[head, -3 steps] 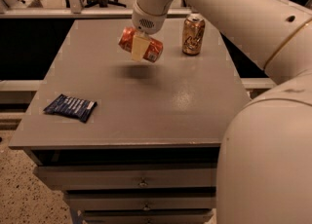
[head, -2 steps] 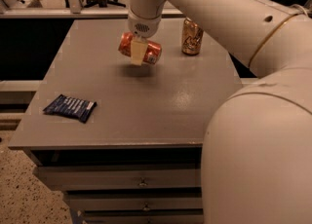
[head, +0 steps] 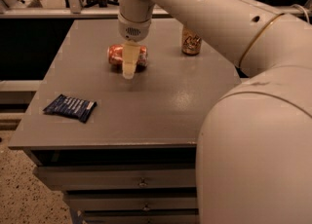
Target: Knock coke can over
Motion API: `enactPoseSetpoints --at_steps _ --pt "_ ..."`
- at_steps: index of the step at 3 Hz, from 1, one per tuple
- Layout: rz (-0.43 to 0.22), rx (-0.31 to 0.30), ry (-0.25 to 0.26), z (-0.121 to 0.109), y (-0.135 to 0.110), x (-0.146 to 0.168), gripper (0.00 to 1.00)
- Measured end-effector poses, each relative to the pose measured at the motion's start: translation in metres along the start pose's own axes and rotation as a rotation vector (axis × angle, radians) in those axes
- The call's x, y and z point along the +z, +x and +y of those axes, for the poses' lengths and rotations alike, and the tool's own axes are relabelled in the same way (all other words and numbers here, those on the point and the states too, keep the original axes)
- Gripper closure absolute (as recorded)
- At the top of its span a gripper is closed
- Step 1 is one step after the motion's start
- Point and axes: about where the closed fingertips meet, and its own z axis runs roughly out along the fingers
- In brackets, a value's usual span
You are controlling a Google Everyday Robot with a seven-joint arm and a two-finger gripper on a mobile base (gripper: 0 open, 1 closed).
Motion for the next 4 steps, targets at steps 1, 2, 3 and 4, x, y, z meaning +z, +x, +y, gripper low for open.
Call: enactPoseSetpoints --at_steps 1,2,3,4 --pt "-0.016 -0.006 0.001 0.010 -0.005 -0.006 0.00" --pt "-0.108 0.032 0.008 0.018 -0.002 -0.021 0.00" --pt "-0.311 0.067 0.035 0.026 0.006 -0.045 0.00" --pt "-0.529 0.070 0.108 0.023 0.017 -0.072 0.00"
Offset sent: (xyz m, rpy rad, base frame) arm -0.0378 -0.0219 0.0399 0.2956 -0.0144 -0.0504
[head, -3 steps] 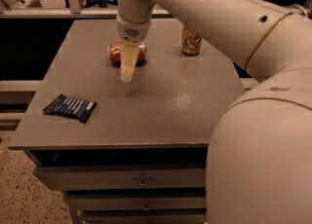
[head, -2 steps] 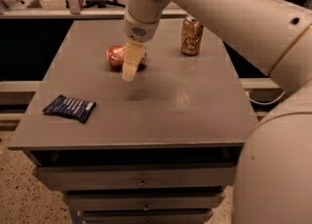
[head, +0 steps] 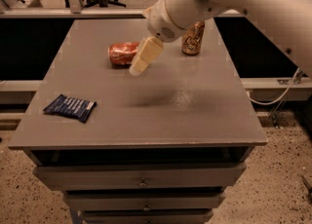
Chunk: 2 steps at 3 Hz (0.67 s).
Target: Knock coke can over
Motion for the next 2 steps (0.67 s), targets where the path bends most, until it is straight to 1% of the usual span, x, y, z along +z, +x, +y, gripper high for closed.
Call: enactPoseSetpoints --at_steps 1,2 --pt "-0.188 0.003 0.059 -0.006 0.004 -0.037 0.00" --pt "-0.355 0.028 0.127 -0.009 0.022 -0.091 0.00"
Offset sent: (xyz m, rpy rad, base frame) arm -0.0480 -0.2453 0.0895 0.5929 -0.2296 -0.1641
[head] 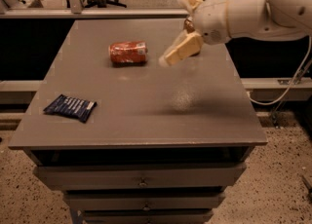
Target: Knock coke can over
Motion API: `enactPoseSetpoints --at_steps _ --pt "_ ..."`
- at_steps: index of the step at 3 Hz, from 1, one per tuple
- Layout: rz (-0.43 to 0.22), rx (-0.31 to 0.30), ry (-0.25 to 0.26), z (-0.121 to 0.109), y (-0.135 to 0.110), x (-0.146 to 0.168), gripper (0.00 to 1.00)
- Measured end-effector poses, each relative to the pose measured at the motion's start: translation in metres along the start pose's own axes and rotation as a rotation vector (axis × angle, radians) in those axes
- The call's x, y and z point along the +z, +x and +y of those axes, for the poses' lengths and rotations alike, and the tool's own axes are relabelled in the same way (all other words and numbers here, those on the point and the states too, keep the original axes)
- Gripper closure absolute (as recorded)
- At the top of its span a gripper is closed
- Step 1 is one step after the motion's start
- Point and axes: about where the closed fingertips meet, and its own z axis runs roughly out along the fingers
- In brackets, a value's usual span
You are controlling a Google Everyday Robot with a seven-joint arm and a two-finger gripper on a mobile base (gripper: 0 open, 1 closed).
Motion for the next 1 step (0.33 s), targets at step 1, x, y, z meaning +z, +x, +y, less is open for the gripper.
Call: enactPoseSetpoints --at_steps 1 --pt "-0.024 0.040 0.065 -0.0068 0.0077 -0.0434 0.00"
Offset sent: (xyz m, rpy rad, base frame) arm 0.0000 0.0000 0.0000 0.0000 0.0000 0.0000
